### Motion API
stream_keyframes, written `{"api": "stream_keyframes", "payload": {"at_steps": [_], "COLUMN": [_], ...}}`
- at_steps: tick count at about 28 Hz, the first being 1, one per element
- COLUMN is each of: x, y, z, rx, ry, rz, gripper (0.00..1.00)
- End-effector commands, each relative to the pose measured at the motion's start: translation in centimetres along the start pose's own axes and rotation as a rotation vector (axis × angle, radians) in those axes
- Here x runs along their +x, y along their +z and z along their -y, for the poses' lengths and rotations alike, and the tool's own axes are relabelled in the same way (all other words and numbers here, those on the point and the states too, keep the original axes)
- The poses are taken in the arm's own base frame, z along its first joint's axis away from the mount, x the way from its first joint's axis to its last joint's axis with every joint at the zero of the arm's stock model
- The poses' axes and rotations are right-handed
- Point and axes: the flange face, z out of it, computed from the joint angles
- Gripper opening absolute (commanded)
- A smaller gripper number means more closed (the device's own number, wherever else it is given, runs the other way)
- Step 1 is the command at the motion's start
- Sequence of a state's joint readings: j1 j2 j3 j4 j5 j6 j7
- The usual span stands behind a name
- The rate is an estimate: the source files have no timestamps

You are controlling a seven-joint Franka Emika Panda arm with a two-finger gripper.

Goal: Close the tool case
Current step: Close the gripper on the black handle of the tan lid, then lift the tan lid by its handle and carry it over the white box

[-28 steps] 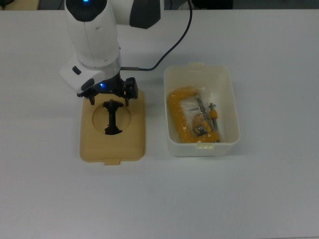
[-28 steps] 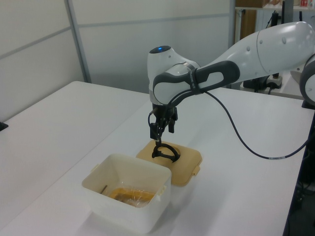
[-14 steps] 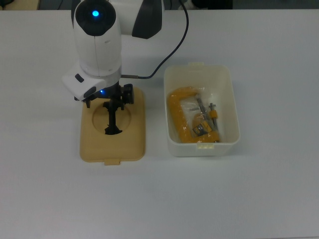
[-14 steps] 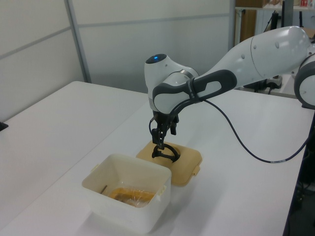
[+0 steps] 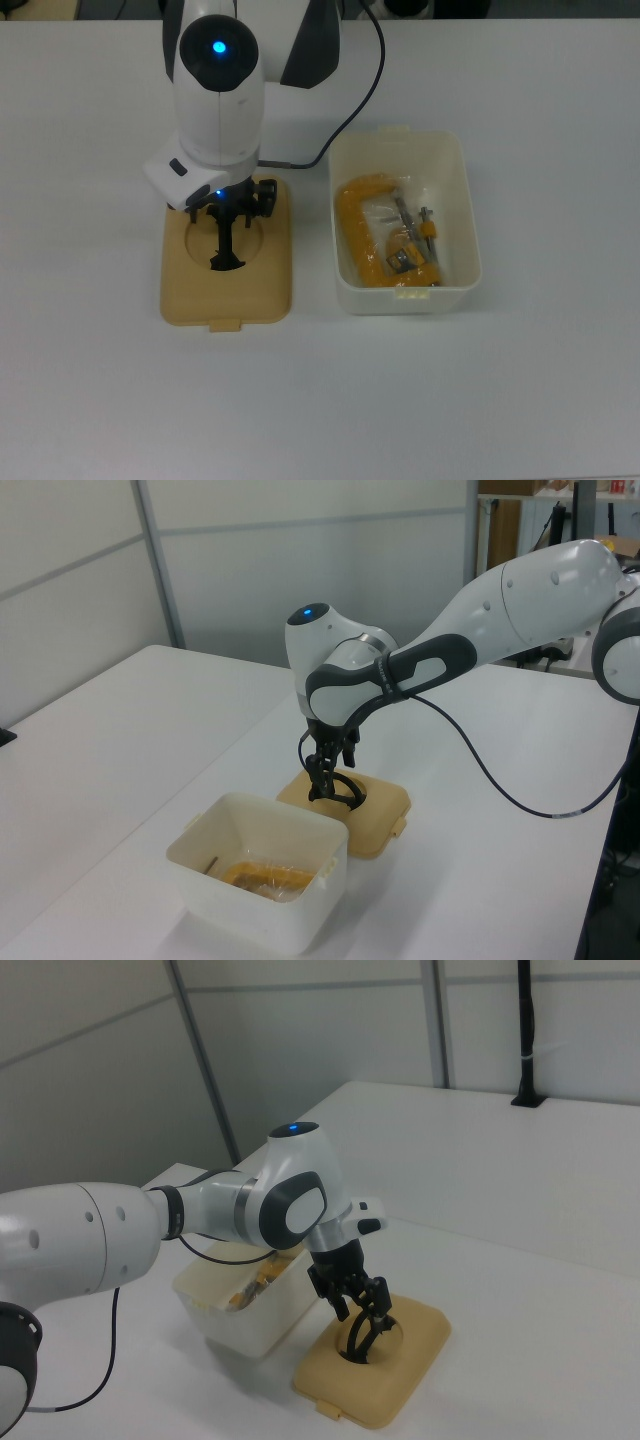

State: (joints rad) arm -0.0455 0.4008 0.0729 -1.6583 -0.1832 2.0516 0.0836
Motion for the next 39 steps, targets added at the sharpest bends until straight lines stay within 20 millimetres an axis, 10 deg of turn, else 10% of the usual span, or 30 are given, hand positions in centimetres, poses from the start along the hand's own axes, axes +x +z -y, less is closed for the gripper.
{"api": "stream_keyframes", "payload": {"at_steps": [1,6,23,39], "x": [0.0,0.0,0.0,-0.1], "y": [-0.2,-0.4,-0.3,-8.7], "z": [1.6,2.0,0.4,-2.8], "rx": [-0.016,-0.016,-0.012,0.059], "ry": [0.023,0.037,0.059,0.054], "rz": [-0.018,-0.020,-0.017,-0.001], "gripper": [0.44,0.01,0.00,0.00]}}
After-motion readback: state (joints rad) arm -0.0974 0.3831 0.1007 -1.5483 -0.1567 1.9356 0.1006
